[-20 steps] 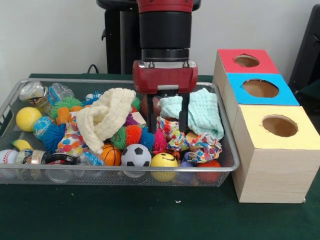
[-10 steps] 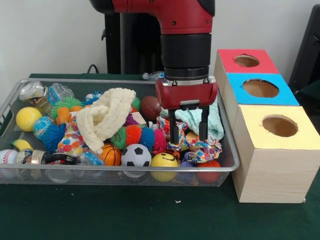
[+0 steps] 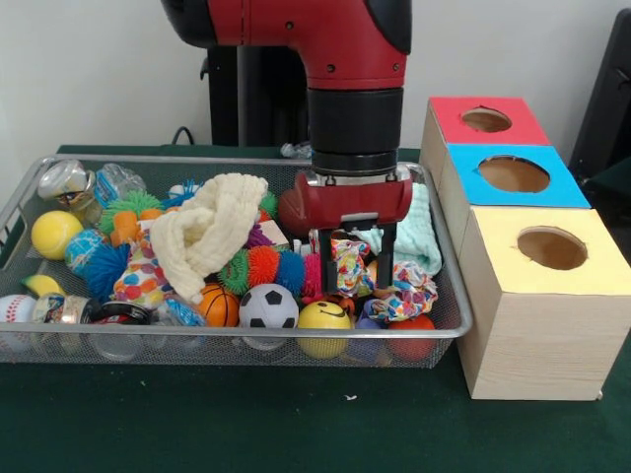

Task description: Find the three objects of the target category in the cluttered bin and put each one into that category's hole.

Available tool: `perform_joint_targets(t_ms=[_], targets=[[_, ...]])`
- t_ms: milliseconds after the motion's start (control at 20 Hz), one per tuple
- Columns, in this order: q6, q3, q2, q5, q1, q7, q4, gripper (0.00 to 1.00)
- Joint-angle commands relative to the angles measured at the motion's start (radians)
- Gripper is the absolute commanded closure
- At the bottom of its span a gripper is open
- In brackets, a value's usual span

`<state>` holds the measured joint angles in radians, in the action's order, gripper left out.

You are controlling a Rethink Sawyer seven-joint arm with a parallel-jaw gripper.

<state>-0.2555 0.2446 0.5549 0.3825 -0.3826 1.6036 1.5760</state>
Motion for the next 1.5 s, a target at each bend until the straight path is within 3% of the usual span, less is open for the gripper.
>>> perform_joint_targets(t_ms=[50,200,450,850,1350,1500], targets=[[-0.125,-0.045,-0.04,0.095,0.014,-0.048,-0.083,0.0],[-0.127,-0.042,-0.045,0.106,0.014,-0.051,-0.095,0.0],[-0.133,-0.066,-0.086,0.088,0.024,0.02,-0.101,0.0],[-0.175,-0.062,-0.118,0.0,0.017,0.097,-0.089,0.0],[-0.407,-0.071,-0.072,-0.095,0.022,0.079,-0.048,0.0],[-0.437,-0.065,-0.053,-0.126,0.018,0.091,-0.023,0.0]])
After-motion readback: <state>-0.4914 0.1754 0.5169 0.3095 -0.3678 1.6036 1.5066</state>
